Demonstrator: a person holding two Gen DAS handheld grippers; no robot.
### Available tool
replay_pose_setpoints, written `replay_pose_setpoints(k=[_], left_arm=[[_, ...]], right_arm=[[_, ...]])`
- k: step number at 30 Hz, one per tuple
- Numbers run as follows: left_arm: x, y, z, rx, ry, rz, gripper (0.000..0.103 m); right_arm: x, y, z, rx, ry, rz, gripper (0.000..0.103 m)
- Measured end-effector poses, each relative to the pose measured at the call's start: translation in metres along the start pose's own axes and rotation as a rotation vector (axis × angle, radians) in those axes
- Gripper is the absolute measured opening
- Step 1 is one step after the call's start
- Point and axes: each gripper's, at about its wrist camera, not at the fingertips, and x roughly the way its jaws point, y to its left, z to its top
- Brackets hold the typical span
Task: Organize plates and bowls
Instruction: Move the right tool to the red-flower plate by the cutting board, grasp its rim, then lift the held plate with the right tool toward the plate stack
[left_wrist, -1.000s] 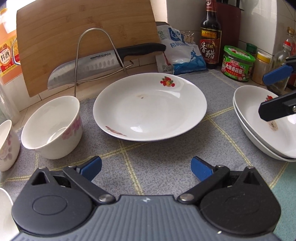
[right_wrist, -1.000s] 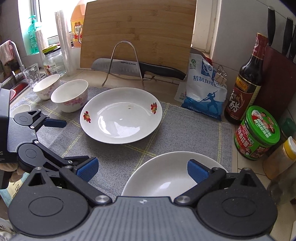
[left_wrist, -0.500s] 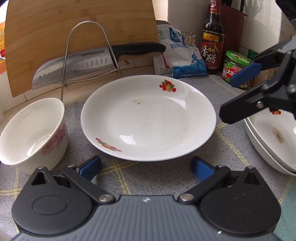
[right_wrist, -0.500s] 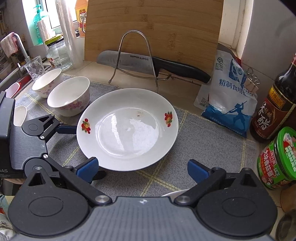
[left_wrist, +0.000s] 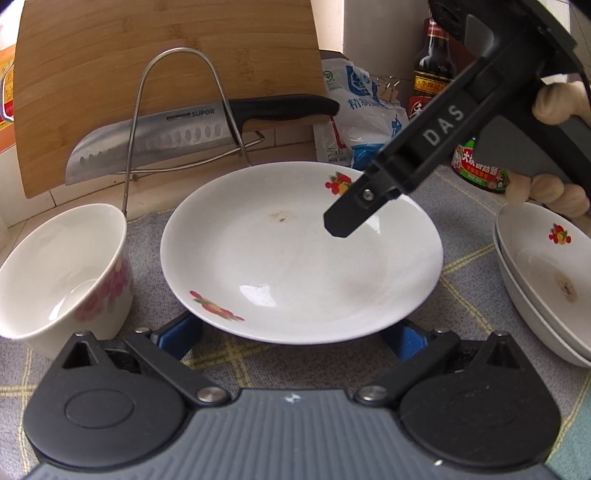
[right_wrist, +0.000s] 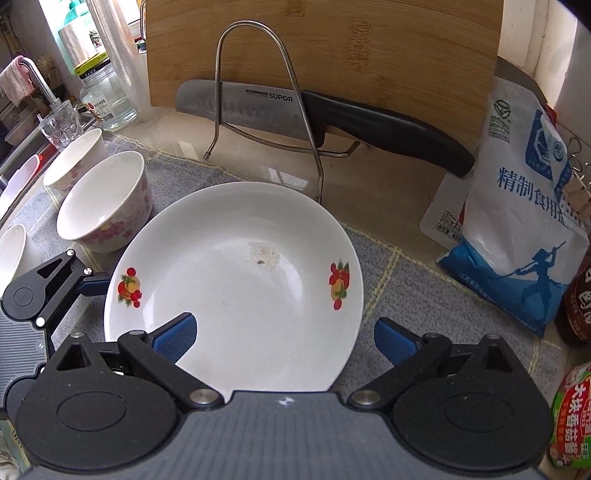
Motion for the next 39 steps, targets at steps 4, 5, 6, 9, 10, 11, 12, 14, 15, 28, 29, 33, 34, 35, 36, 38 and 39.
replay_pose_setpoints(k=[4, 5, 6, 9, 10, 11, 12, 14, 15, 28, 29, 33, 34, 35, 36, 38, 39], left_arm=[[0.001, 0.001, 0.001, 0.003, -0.002, -0.002, 0.103], [0.001, 0.001, 0.001, 0.004, -0.002, -0.003, 0.103], [0.0, 0.001, 0.0, 0.006, -0.005, -0.004, 0.103], [0.0, 0.002, -0.001, 0.01, -0.013, -0.007, 0.103], [0.0, 0.002, -0.001, 0.012, -0.013, -0.009, 0.103], [0.0, 0.002, -0.001, 0.014, -0.013, -0.01, 0.103], [0.0, 0.002, -0.001, 0.014, -0.012, -0.011, 0.103], [-0.001, 0.002, -0.001, 0.015, -0.011, -0.011, 0.103], [-0.001, 0.002, -0.001, 0.015, -0.013, -0.01, 0.103], [-0.003, 0.001, -0.003, 0.068, -0.043, 0.012, 0.103], [-0.003, 0.001, -0.003, 0.068, -0.044, 0.013, 0.103], [-0.005, 0.001, -0.004, 0.072, -0.048, 0.02, 0.103], [-0.005, 0.001, -0.004, 0.072, -0.048, 0.022, 0.103], [-0.005, 0.001, -0.004, 0.072, -0.048, 0.024, 0.103], [-0.005, 0.0, -0.004, 0.072, -0.049, 0.025, 0.103], [-0.005, 0.0, -0.004, 0.07, -0.047, 0.027, 0.103], [-0.005, 0.0, -0.004, 0.07, -0.046, 0.027, 0.103]], right_arm=[[0.013, -0.007, 0.01, -0.002, 0.002, 0.037, 0.103], [0.015, -0.008, 0.013, -0.002, 0.001, 0.042, 0.103], [0.017, -0.01, 0.016, -0.003, 0.002, 0.056, 0.103], [0.024, -0.011, 0.025, -0.012, -0.001, 0.09, 0.1], [0.026, -0.01, 0.028, -0.019, 0.003, 0.097, 0.095], [0.028, -0.01, 0.03, -0.024, 0.006, 0.101, 0.09], [0.03, -0.009, 0.032, -0.028, 0.01, 0.105, 0.089], [0.034, -0.009, 0.035, -0.035, 0.015, 0.111, 0.089], [0.035, -0.008, 0.036, -0.036, 0.016, 0.114, 0.089], [0.041, -0.013, 0.043, -0.093, 0.071, 0.177, 0.089], [0.041, -0.014, 0.045, -0.094, 0.077, 0.19, 0.089], [0.043, -0.023, 0.05, -0.066, 0.099, 0.246, 0.089], [0.044, -0.025, 0.052, -0.056, 0.102, 0.26, 0.089], [0.044, -0.026, 0.053, -0.048, 0.104, 0.269, 0.089], [0.045, -0.027, 0.054, -0.04, 0.104, 0.278, 0.089], [0.044, -0.029, 0.054, -0.032, 0.104, 0.288, 0.089], [0.044, -0.03, 0.053, -0.027, 0.104, 0.292, 0.089]])
